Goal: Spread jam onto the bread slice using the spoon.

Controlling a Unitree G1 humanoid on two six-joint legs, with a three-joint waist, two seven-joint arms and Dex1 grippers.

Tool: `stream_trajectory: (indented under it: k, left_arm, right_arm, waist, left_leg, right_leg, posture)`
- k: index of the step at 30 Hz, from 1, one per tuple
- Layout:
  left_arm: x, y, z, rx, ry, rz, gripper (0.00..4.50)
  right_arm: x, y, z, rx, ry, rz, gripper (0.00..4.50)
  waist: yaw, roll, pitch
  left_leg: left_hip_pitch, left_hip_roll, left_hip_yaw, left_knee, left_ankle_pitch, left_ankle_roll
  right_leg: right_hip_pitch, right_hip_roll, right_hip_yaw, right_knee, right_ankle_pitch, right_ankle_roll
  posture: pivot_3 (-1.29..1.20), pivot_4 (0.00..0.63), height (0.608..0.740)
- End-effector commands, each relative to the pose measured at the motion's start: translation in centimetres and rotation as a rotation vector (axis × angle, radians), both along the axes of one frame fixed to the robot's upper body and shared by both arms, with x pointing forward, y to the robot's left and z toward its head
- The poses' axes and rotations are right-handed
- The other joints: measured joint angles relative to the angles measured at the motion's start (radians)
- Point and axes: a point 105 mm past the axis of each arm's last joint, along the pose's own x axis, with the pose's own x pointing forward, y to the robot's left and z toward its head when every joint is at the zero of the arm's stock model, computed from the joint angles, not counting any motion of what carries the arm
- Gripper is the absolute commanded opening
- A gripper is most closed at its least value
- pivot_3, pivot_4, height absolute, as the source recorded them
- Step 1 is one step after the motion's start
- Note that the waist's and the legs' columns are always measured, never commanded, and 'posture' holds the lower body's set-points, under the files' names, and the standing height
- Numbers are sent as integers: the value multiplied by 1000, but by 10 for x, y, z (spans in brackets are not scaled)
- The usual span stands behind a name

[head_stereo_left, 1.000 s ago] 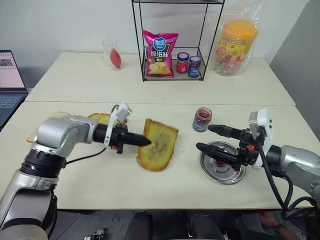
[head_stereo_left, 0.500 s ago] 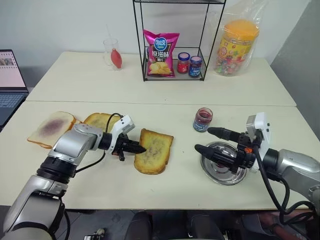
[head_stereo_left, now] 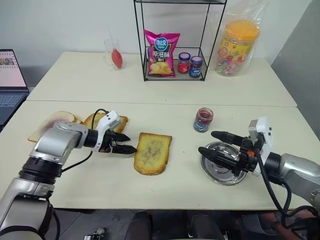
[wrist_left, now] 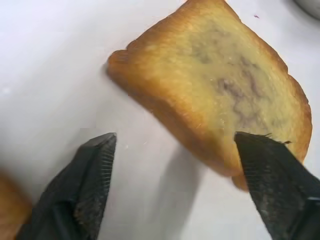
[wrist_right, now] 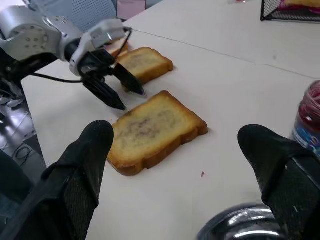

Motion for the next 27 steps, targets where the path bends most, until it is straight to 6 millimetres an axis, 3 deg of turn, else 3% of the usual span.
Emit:
stream_trajectory:
  k: [1, 5, 9, 12, 19, 27]
  left_arm:
    - [7, -1, 33, 25, -174, -72, 4478]
    - [10, -36, 54, 60, -447, -327, 4478]
    - [-2, -79, 49, -17, -514, -539, 4478]
    - [-5, -112, 63, -161, -575, -614, 4478]
    - [-12, -139, 66, -259, -618, -707, 4478]
    - [-18, -149, 52, -272, -613, -727, 4478]
  right_arm:
    - [1, -28, 10, 13, -43, -149, 4500]
    - [-7, -47, 4, 124, 21, -298, 4500]
    - [-13, -76, -4, 323, 101, -502, 4500]
    - [-30, -98, -22, 448, 193, -661, 4500]
    - [-45, -113, -50, 666, 334, -826, 4500]
    - [-12, -104, -90, 754, 413, -877, 4500]
  waist:
    - [2, 0, 0]
    - [12, -1, 0]
    - [6, 1, 0]
    - [11, 0, 0]
    - [-17, 4, -2]
    - [-24, 6, -2]
  left_leg:
    - [0, 0, 0, 0, 0, 0]
    - [-1, 0, -1, 0, 0, 0]
    - [1, -1, 2, 0, 0, 0]
    - [-1, -1, 0, 1, 0, 0]
    - [2, 0, 2, 0, 0, 0]
    - [2, 0, 3, 1, 0, 0]
  right_leg:
    - [0, 0, 0, 0, 0, 0]
    - [1, 0, -1, 0, 0, 0]
    - [2, -1, 2, -1, 0, 1]
    - [2, -1, 0, -1, 0, 1]
    - [2, 1, 3, 1, 0, 1]
    - [2, 0, 5, 1, 0, 1]
  posture:
    - [0, 150, 740]
    - [0, 150, 740]
    - [0, 150, 740]
    - [0, 150, 740]
    - [0, 150, 740]
    - [0, 150, 740]
